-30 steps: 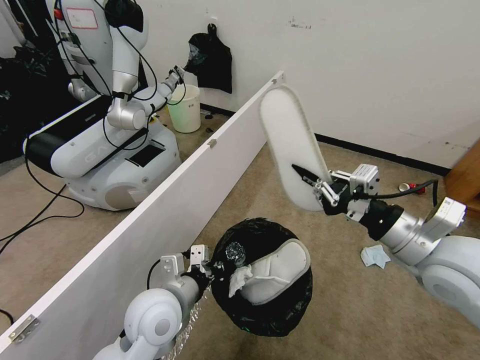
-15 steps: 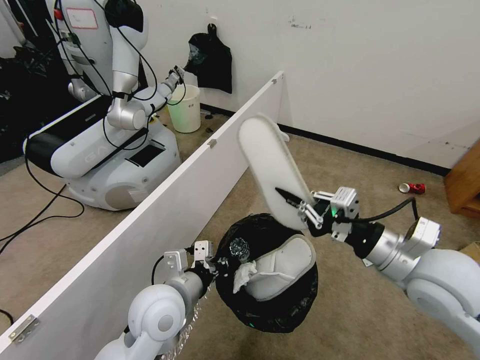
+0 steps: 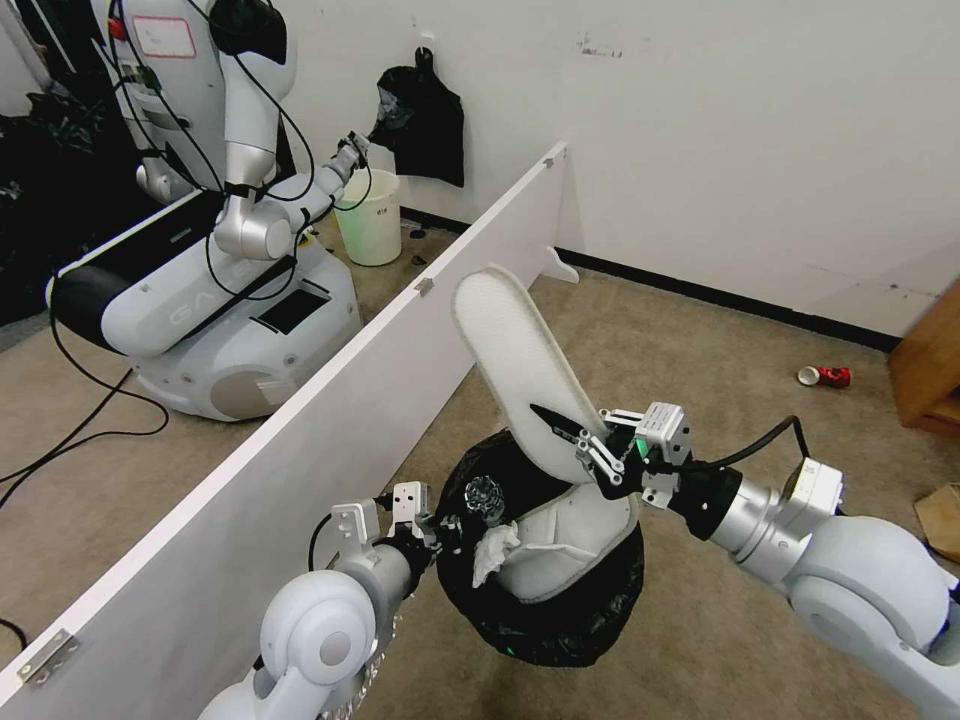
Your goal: Pick up the trash bin, then pick up the garbage from the floor and place it into the trash bin.
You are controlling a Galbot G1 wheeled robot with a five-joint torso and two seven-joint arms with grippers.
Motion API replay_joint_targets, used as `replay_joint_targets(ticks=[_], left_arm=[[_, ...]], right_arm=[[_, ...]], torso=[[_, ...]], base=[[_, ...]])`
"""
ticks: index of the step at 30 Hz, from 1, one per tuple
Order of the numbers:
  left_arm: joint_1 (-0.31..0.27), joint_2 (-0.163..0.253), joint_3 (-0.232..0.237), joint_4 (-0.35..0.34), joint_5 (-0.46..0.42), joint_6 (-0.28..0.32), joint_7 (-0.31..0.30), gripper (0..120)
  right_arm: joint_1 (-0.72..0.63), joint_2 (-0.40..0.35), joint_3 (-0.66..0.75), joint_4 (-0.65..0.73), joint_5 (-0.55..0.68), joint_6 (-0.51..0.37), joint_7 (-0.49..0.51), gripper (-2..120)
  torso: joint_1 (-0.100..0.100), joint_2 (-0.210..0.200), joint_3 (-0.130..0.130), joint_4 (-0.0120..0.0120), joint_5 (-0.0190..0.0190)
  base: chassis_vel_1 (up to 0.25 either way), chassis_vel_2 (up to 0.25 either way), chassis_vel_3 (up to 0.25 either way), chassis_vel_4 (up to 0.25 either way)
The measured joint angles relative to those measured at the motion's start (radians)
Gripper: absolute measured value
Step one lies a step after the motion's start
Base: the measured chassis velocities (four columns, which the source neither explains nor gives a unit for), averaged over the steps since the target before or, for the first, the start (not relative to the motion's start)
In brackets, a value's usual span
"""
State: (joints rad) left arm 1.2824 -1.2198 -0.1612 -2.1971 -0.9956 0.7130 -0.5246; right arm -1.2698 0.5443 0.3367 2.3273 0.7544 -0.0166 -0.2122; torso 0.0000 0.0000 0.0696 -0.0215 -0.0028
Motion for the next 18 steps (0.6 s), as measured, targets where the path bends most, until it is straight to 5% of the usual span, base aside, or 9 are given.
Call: replay_joint_targets(ticks=[18], left_arm=[[0.009,-0.034,-0.004,-0.001,0.018,0.013,-0.021,0]], right_arm=[[-0.010,0.005,-0.034,0.003,-0.030,-0.002,-0.013,2]], torso=[[0.000,0.000,0.000,0.0001,0.0000]], base=[[0.000,0.000,0.000,0.000]])
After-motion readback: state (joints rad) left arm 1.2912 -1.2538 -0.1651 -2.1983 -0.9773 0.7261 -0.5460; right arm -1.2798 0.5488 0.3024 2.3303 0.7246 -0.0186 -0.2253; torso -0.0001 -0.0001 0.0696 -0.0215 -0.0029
